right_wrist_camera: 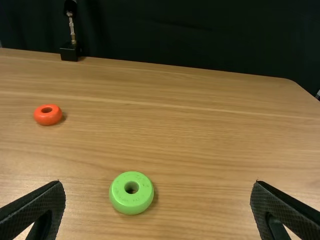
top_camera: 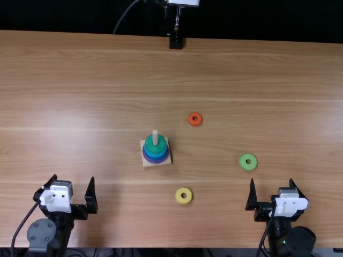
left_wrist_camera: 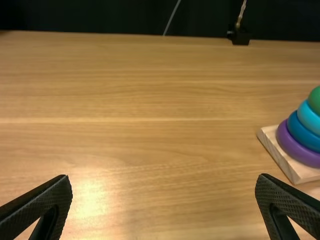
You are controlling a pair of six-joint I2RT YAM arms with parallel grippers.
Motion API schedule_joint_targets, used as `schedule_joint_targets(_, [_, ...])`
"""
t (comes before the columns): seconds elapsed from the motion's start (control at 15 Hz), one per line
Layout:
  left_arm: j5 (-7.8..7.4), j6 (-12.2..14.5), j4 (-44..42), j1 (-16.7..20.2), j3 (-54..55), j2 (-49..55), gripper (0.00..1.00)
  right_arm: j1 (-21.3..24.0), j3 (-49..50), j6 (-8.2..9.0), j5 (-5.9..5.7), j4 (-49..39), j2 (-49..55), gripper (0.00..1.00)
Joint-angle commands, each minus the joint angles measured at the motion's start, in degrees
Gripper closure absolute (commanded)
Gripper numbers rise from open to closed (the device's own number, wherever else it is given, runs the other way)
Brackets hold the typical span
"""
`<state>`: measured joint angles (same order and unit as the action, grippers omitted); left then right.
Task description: Build the Hanoi tower: stack the rings onto the peg from bottom to top in this color order: purple, dark blue, light blue, dark green, light green, yellow, orange.
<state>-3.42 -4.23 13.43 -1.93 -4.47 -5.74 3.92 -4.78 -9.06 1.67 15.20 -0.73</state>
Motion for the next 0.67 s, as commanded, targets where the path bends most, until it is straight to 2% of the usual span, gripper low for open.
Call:
schedule_joint_targets(0.0, [0.15, 0.85, 2.49, -0.35, 4.47, 1.08, 0.0, 0.65, 3.98, 0.41, -0.51, 3.11, 0.73, 0.0])
schedule_joint_targets(0.13, [0.36, 1.17, 4.82, -0.35, 4.47, 3.8, 0.0, 0.65, 3.98, 0.41, -0.51, 3.11, 0.73, 0.0])
schedule_joint_targets(0.27, [0.26, 0.85, 11.04, 0.18, 4.47, 5.3, 0.0, 0.65, 3.98, 0.41, -0.51, 3.11, 0.73, 0.0])
schedule_joint_targets(0.6, [-0.17, 1.17, 11.99, 1.41, 4.47, 5.74, 0.0, 0.65, 3.98, 0.41, -0.51, 3.11, 0.73, 0.0])
